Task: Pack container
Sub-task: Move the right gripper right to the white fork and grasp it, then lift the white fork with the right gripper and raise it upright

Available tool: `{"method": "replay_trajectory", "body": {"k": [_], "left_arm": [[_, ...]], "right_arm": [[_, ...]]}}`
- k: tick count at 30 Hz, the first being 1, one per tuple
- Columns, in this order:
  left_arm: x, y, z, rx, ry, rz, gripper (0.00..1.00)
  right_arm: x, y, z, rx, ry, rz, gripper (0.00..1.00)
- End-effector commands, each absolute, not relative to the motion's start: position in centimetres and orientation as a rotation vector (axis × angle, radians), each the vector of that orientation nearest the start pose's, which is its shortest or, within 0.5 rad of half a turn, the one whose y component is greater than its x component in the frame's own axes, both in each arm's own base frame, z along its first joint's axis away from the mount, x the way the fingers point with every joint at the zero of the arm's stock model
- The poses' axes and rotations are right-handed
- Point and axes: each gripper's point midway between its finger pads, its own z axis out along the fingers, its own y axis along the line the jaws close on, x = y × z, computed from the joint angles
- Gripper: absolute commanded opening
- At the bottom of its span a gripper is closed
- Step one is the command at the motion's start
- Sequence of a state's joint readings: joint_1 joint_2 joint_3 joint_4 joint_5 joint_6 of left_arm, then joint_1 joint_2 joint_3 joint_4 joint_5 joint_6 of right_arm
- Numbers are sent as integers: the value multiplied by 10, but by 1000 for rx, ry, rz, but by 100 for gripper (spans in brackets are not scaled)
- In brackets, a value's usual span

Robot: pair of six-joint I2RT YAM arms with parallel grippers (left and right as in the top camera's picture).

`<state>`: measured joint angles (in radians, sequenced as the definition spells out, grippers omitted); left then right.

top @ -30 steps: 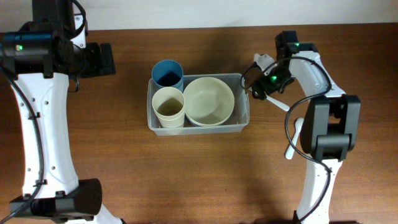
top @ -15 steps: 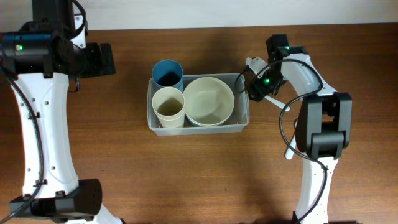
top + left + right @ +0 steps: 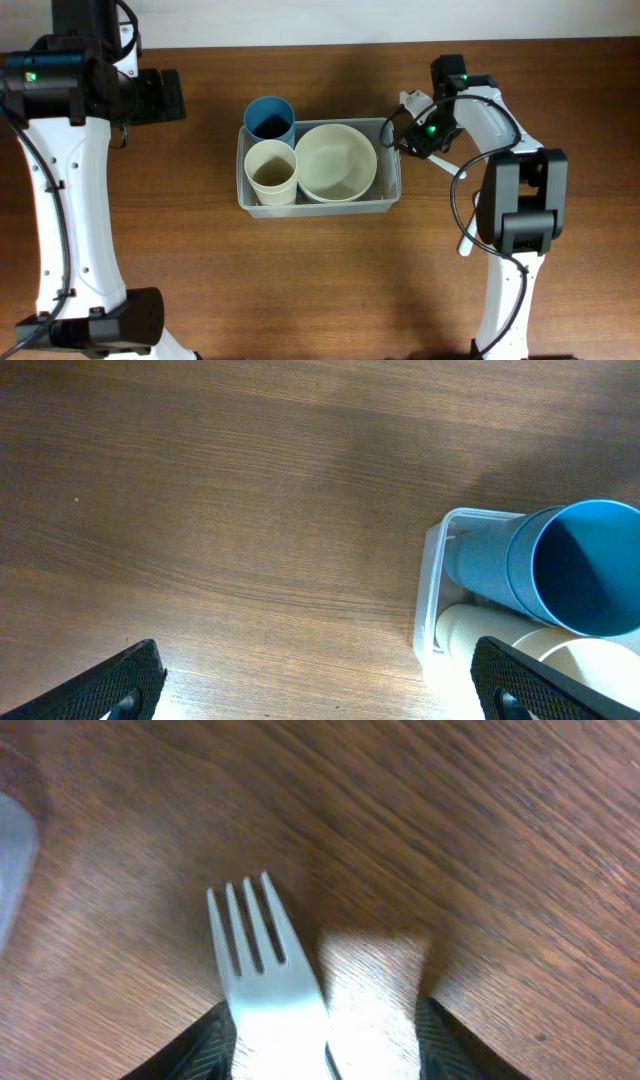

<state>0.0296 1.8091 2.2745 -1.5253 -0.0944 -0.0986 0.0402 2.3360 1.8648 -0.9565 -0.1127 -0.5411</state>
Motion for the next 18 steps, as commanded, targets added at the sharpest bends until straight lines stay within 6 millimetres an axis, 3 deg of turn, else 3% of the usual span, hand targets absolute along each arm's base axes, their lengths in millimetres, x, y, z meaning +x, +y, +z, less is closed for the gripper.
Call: {"method": "replay_trajectory", "body": {"k": [1, 5, 11, 18], "left_arm": [[393, 31, 320, -217, 2616, 113, 100], [393, 31, 320, -217, 2616, 113, 100], [393, 31, 320, -217, 2616, 113, 100], [393, 31, 320, -217, 2616, 113, 100]], "right_arm": [[477, 26, -11, -739, 2923, 101, 47], [477, 24, -11, -627, 2952, 108, 45], [478, 25, -11, -489, 2978, 116, 33], [478, 25, -11, -261, 3011, 130, 28]]}}
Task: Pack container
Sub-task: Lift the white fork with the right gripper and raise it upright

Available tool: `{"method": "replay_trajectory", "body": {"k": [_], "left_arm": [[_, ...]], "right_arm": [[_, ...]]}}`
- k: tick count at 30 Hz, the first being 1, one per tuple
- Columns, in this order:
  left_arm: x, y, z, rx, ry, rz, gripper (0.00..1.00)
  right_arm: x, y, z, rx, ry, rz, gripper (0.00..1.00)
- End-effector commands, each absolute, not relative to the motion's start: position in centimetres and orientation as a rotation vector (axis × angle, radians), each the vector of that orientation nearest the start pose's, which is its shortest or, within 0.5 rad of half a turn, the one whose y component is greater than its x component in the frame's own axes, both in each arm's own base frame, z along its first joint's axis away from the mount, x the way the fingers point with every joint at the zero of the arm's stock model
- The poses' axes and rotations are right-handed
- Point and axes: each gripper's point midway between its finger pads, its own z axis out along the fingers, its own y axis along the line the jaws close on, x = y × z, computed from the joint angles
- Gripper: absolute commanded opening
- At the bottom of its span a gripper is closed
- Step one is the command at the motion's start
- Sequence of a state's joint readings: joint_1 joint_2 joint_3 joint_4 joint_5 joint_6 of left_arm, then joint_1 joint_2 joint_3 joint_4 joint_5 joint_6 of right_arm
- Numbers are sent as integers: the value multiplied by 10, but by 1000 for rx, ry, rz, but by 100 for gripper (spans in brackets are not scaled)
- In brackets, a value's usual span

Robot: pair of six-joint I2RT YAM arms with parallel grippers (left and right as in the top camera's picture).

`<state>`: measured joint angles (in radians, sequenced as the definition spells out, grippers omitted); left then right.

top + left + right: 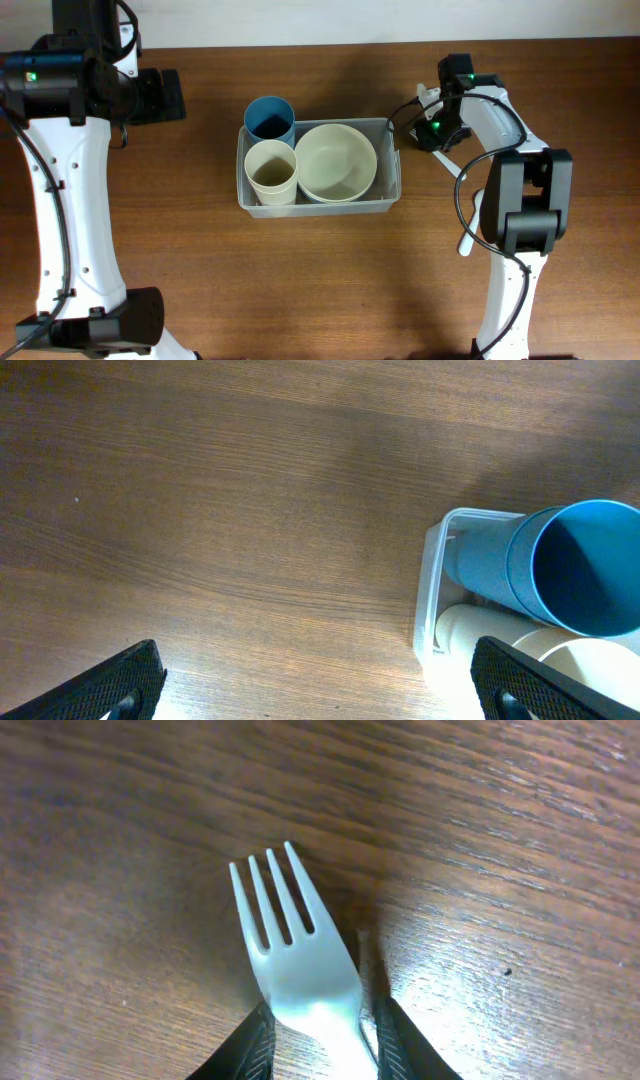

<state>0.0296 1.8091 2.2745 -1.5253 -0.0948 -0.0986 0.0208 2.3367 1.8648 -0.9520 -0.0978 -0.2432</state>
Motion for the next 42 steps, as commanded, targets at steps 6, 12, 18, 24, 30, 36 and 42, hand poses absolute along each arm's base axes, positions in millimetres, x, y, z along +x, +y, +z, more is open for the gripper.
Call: {"method": "replay_trajectory", "body": {"k": [6, 12, 18, 24, 30, 36, 42], "left_arm": [[393, 31, 320, -217, 2616, 113, 100], [393, 31, 320, -217, 2616, 113, 100], [393, 31, 320, -217, 2616, 113, 100], [393, 31, 320, -217, 2616, 113, 100], [393, 31, 320, -217, 2616, 113, 100], [393, 31, 320, -217, 2617, 113, 100], [393, 31, 320, -217, 2616, 113, 100]], "right_arm": [[478, 26, -11, -220, 3015, 137, 21], [479, 26, -11, -221, 3012, 136, 13], [480, 26, -11, -221, 3008, 135, 9], [480, 25, -11, -220, 3007, 131, 4], [480, 25, -11, -220, 3008, 130, 4], [478, 25, -11, -220, 3015, 131, 4], [475, 25, -12, -221, 3026, 133, 4]]}}
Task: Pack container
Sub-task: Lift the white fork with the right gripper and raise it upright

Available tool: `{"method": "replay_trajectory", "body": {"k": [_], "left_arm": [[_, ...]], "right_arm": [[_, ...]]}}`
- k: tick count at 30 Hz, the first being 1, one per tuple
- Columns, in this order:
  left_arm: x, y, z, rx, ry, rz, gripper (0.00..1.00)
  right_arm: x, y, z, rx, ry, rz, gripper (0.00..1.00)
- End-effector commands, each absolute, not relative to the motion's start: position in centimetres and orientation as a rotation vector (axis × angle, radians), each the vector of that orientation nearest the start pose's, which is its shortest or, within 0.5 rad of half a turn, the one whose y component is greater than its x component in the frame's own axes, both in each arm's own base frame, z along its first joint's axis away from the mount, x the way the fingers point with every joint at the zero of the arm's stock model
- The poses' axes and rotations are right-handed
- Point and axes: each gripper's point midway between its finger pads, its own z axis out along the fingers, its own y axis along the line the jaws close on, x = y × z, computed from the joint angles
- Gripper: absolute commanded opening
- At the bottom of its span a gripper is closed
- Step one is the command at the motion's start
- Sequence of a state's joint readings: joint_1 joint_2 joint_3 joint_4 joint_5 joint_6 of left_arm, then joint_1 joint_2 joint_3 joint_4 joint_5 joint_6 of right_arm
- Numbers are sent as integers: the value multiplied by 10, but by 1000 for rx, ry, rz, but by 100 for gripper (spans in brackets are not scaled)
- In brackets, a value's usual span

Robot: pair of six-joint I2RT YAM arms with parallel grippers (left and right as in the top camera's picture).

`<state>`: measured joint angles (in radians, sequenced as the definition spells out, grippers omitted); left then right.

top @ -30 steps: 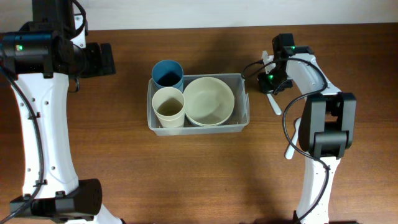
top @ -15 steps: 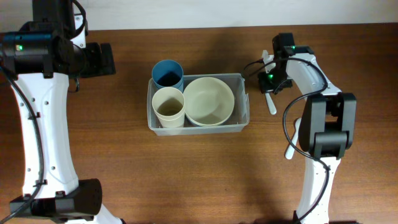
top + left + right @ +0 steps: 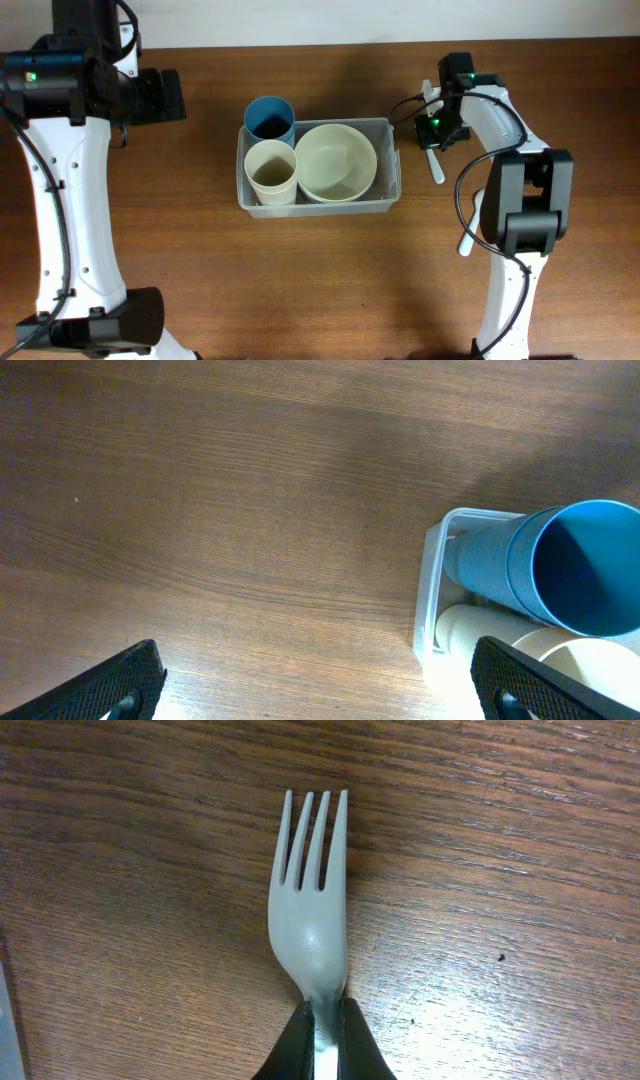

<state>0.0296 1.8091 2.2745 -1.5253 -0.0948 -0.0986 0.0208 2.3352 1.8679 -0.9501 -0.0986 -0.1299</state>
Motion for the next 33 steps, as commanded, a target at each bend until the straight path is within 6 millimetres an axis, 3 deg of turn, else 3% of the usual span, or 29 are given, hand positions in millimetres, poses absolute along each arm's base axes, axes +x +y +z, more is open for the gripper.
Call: {"method": "replay_trajectory", "body": {"k": [1, 7, 17, 24, 25, 26, 27, 29, 33], "left_arm": [[393, 31, 320, -217, 2617, 113, 100], [393, 31, 320, -217, 2616, 113, 100], [393, 31, 320, -217, 2616, 113, 100], [393, 31, 320, -217, 2617, 113, 100], [393, 31, 320, -217, 2617, 113, 100], [393, 31, 320, -217, 2617, 113, 100], [393, 31, 320, -217, 2616, 113, 100], [393, 31, 320, -217, 2616, 113, 100], [393, 31, 320, -217, 2616, 113, 100]], "right_arm": [[475, 25, -12, -220, 3028, 133, 4], [475, 25, -8, -220, 3032, 133, 4], [484, 25, 21, -219, 3016, 131, 4], [484, 25, 23, -219, 3018, 131, 4], [485, 25, 23, -219, 3013, 131, 6], [487, 25, 23, -219, 3006, 130, 21], [489, 25, 23, -219, 2997, 129, 45], [495, 25, 24, -220, 2973, 126, 55], [505, 25, 26, -220, 2933, 122, 57]]}}
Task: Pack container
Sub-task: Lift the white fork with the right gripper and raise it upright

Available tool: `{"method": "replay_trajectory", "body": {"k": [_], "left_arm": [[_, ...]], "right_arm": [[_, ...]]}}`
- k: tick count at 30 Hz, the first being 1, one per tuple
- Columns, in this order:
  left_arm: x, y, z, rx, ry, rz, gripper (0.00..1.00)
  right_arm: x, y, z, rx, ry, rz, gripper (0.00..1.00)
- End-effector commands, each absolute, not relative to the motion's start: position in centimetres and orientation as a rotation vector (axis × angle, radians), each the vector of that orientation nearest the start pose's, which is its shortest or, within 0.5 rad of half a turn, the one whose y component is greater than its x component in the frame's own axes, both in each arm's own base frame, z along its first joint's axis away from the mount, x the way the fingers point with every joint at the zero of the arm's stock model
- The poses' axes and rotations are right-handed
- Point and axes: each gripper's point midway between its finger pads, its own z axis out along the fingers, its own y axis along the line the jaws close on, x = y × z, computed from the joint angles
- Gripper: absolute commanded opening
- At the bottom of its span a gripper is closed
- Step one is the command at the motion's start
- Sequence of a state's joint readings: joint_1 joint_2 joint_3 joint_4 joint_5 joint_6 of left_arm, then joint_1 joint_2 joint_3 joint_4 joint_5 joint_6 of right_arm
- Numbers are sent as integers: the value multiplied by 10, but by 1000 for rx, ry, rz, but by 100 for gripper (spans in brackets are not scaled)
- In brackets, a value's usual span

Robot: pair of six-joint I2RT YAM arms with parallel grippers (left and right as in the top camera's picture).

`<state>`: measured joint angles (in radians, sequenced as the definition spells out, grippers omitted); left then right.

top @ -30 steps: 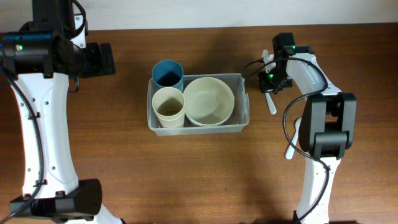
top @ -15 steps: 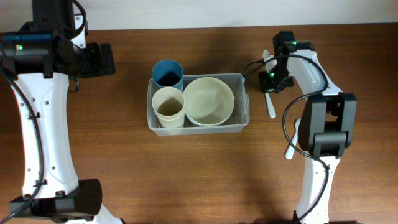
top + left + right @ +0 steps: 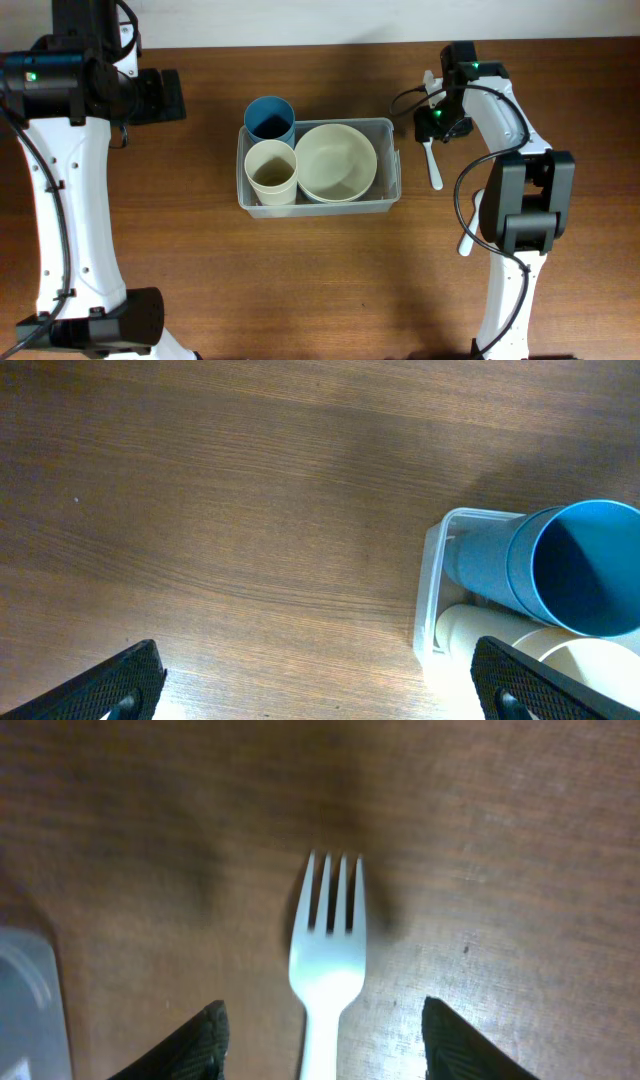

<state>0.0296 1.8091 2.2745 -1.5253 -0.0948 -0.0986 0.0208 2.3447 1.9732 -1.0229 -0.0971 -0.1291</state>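
A white plastic fork point(image 3: 328, 965) lies on the wooden table to the right of the clear container point(image 3: 392, 190), tines pointing away; its handle point(image 3: 434, 168) shows below the arm. My right gripper point(image 3: 322, 1012) stands open over it, a finger on each side, touching nothing. The container holds a blue cup point(image 3: 270, 117), a cream cup point(image 3: 272, 172) and a cream bowl point(image 3: 335, 162). My left gripper point(image 3: 320, 690) is open over bare table left of the container point(image 3: 430, 600), with the blue cup point(image 3: 585, 565) at its right.
A second white utensil point(image 3: 464, 238) lies on the table beside the right arm's lower link, partly hidden by it. The table's far edge runs close behind the container and the fork.
My right gripper was shut on the fork's handle; now it is open and higher, and the fork lies loose on the table. The left arm has not moved.
My right gripper stood open astride the slanted fork by the container's right end. Its fingers were then closer around it, then shut on the handle with the fork turned straight. Now they are open again and the fork rests on the table.
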Motion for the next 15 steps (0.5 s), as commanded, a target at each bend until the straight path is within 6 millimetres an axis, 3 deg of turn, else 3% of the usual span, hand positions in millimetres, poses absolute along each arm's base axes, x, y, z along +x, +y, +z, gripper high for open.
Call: {"method": "replay_trajectory", "body": {"k": [1, 10, 15], "left_arm": [[393, 31, 320, -217, 2616, 113, 100], [393, 31, 320, -217, 2616, 113, 100], [393, 31, 320, -217, 2617, 113, 100]], "right_arm": [[506, 25, 26, -219, 2928, 121, 57], [510, 26, 26, -220, 2911, 120, 49], [508, 26, 10, -220, 2938, 126, 49]]}}
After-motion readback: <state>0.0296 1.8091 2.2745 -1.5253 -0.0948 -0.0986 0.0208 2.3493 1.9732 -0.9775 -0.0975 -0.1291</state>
